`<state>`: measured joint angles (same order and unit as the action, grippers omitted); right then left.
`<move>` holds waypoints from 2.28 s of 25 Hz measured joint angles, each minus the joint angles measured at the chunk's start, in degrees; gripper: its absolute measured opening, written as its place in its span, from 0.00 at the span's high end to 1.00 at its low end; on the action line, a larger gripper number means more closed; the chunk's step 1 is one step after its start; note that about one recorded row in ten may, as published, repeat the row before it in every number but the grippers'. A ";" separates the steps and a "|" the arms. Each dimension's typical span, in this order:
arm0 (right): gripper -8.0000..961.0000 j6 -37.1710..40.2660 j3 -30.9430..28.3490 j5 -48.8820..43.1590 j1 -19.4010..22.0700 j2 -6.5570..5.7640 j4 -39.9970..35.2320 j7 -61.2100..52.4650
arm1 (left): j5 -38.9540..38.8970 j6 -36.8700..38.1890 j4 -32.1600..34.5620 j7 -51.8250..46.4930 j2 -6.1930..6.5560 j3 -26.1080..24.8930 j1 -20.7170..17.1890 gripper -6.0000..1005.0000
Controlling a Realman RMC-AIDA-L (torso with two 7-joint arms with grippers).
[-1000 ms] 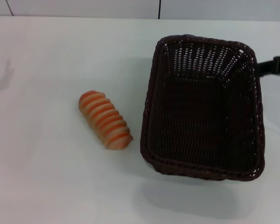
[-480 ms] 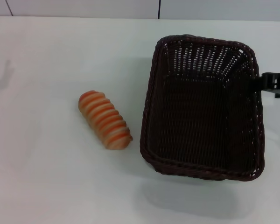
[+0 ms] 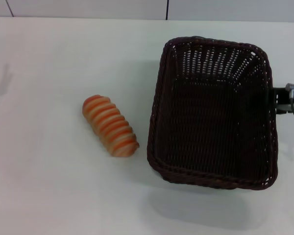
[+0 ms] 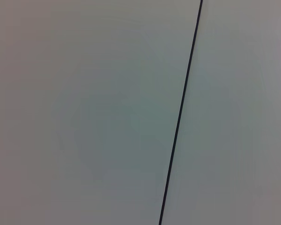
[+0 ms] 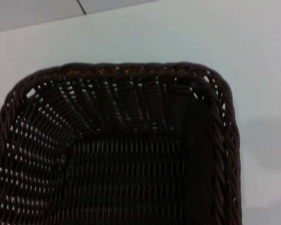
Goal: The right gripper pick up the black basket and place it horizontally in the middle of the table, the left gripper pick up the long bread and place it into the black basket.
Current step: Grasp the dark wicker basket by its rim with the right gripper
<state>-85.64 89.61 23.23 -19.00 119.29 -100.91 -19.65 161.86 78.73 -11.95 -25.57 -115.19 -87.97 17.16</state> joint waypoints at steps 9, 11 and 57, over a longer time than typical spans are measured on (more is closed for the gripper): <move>0.24 1.54 0.86 0.06 -0.33 -0.08 3.53 -0.04 | -0.06 0.00 0.01 0.00 -0.03 0.00 -0.20 0.16; 0.24 1.62 0.86 0.06 -0.42 -0.08 3.73 -0.04 | -0.03 0.01 0.01 0.00 -0.01 0.00 -0.20 0.16; 0.84 11.10 1.99 0.26 -2.44 -0.32 8.02 10.31 | -0.19 0.00 -0.33 -0.02 0.20 -6.51 -0.29 0.16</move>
<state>-74.55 91.61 23.49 -21.44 118.96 -92.89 -9.34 161.67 78.74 -12.28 -25.59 -114.99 -94.48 16.87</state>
